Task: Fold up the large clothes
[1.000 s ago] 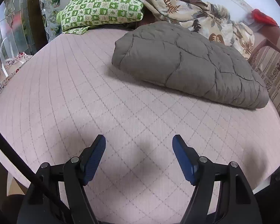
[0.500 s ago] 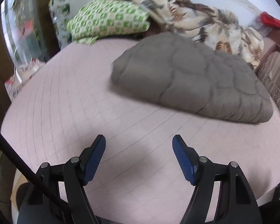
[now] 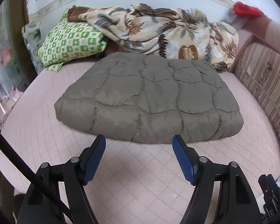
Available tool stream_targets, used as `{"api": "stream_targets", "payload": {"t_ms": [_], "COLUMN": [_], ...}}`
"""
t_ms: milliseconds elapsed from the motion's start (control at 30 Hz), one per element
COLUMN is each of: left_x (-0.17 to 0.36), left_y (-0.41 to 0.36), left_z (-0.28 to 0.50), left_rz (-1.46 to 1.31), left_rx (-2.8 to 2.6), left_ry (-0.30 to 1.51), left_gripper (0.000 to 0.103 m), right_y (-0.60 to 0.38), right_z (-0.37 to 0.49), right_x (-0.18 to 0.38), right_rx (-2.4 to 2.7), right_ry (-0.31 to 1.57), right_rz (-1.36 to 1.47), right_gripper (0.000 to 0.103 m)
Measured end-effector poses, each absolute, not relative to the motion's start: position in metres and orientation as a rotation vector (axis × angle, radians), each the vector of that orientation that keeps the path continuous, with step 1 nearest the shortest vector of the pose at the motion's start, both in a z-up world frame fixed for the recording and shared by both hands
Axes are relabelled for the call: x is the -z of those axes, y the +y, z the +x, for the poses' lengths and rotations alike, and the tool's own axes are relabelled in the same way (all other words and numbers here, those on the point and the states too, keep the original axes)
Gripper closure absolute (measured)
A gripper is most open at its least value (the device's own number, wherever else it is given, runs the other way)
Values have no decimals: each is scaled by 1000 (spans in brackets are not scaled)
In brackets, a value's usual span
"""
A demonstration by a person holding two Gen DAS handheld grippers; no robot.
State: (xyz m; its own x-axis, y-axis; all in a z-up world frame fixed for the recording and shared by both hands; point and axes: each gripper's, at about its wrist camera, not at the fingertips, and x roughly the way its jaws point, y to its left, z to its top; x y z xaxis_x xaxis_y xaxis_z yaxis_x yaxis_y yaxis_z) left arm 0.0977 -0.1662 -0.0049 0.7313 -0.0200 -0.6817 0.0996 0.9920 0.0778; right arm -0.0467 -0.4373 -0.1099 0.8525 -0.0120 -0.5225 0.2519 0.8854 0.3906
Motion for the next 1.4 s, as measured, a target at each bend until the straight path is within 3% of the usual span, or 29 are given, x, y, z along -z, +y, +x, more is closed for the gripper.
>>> {"api": "stream_targets", "payload": {"t_ms": [367, 1400], "left_x": [19, -7], "left_y": [-184, -65], "left_z": [99, 37], "left_rz": [135, 39], "left_rx": [99, -1], "left_ry": [757, 645], "left_gripper": [30, 30], "right_y": [-456, -415], "right_z": [-51, -38], "right_x": [121, 117], "right_rx": [164, 265], "right_ry": [545, 600], "right_rz": [527, 353], "right_gripper": [9, 9]}}
